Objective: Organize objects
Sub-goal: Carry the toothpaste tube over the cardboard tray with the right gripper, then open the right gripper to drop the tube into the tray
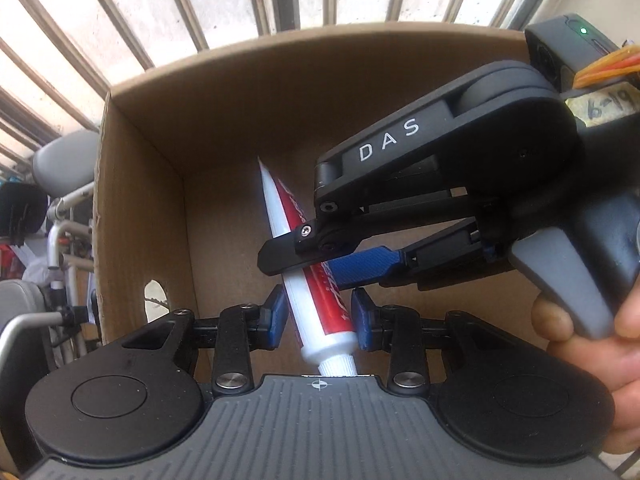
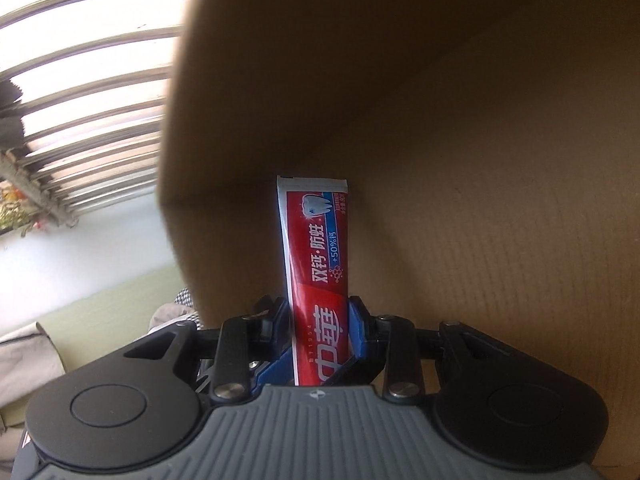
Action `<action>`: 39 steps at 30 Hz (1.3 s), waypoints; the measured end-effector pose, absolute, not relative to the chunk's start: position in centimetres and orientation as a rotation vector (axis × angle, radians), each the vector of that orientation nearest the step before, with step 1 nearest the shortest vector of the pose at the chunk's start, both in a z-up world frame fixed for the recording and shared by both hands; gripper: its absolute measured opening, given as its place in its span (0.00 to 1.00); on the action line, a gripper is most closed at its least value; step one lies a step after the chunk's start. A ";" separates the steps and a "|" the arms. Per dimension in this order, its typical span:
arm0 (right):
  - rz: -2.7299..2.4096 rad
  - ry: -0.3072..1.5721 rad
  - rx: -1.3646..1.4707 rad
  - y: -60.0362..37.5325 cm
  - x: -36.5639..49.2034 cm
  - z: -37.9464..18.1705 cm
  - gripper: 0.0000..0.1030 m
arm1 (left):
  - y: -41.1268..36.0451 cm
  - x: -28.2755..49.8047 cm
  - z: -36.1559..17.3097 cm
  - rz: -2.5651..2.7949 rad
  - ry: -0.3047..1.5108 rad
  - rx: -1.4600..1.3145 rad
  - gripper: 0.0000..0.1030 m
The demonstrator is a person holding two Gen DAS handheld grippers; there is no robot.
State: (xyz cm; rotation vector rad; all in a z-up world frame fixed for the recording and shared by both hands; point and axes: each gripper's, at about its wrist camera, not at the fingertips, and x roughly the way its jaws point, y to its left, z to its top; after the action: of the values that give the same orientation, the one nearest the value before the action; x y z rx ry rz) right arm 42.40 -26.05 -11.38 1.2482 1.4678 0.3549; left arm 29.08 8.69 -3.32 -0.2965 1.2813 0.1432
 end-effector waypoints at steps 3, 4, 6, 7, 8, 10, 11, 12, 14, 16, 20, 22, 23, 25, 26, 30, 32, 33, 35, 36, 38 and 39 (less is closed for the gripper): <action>0.339 1.473 1.254 -25.9 42.3 -12.2 0.33 | 9.2 28.7 -3.7 0.162 1.286 -0.302 0.34; 0.338 1.474 1.253 -25.9 42.4 -12.3 0.33 | 9.4 28.6 -3.8 0.168 1.288 -0.302 0.34; 0.331 1.479 1.246 -25.8 42.3 -12.6 0.33 | 9.7 28.4 -3.9 0.186 1.295 -0.300 0.37; 0.327 1.482 1.247 -25.8 42.2 -12.8 0.33 | 9.9 28.2 -4.0 0.198 1.296 -0.306 0.39; 0.320 1.486 1.251 -25.8 42.1 -13.0 0.33 | 10.0 28.0 -3.9 0.203 1.297 -0.308 0.41; 0.325 1.481 1.279 -25.9 41.9 -13.2 0.33 | 10.3 27.6 -3.6 0.217 1.290 -0.322 0.46; 0.327 1.477 1.294 -25.9 41.8 -13.3 0.33 | 10.3 27.3 -3.4 0.222 1.287 -0.322 0.50; 0.328 1.474 1.293 -26.0 41.7 -13.2 0.33 | 10.3 27.0 -3.2 0.227 1.284 -0.317 0.52; 0.329 1.469 1.283 -26.0 41.6 -12.9 0.33 | 10.3 26.5 -2.7 0.233 1.280 -0.310 0.53; 0.336 1.463 1.291 -26.1 41.5 -12.5 0.33 | 10.1 26.1 -1.9 0.252 1.270 -0.318 0.56; 0.368 1.436 1.259 -26.6 41.0 -10.5 0.34 | 10.0 24.7 0.4 0.293 1.236 -0.339 0.64; 0.388 1.425 1.243 -26.9 40.5 -9.2 0.35 | 9.2 24.7 2.0 0.316 1.205 -0.358 0.67; 0.393 1.420 1.235 -27.1 40.2 -8.5 0.35 | 8.9 24.6 3.0 0.323 1.188 -0.361 0.68; 0.403 1.396 1.219 -27.6 39.4 -6.7 0.35 | 8.2 23.7 5.2 0.345 1.147 -0.373 0.75; 0.407 1.381 1.211 -27.9 38.8 -5.6 0.35 | 8.0 23.1 6.1 0.354 1.124 -0.377 0.81; 0.409 1.290 1.184 -28.8 37.0 -0.3 0.41 | 5.5 20.3 11.4 0.375 0.993 -0.399 0.92; 0.401 1.239 1.167 -29.4 35.3 2.7 0.46 | 5.3 18.1 13.0 0.367 0.925 -0.422 0.95; 0.395 1.213 1.163 -29.6 34.3 4.3 0.47 | 5.4 17.1 13.4 0.360 0.899 -0.432 0.95; 0.395 1.165 1.148 -29.7 33.5 7.7 0.59 | 4.6 15.4 15.0 0.348 0.856 -0.448 0.99; 0.399 1.141 1.129 -29.9 32.2 9.1 0.62 | 4.4 14.4 15.5 0.343 0.832 -0.453 0.99; 0.401 1.102 1.064 -30.5 29.9 11.9 0.74 | 3.8 12.6 16.4 0.348 0.789 -0.457 1.00; 0.402 1.088 1.030 -30.0 29.1 12.2 0.77 | 3.6 11.9 16.8 0.353 0.771 -0.456 1.00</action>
State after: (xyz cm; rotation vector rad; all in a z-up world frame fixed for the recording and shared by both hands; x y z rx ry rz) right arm 29.13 -30.03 12.24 1.0302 1.0879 0.4015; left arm 11.86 3.55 16.83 -0.4558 0.7707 0.3527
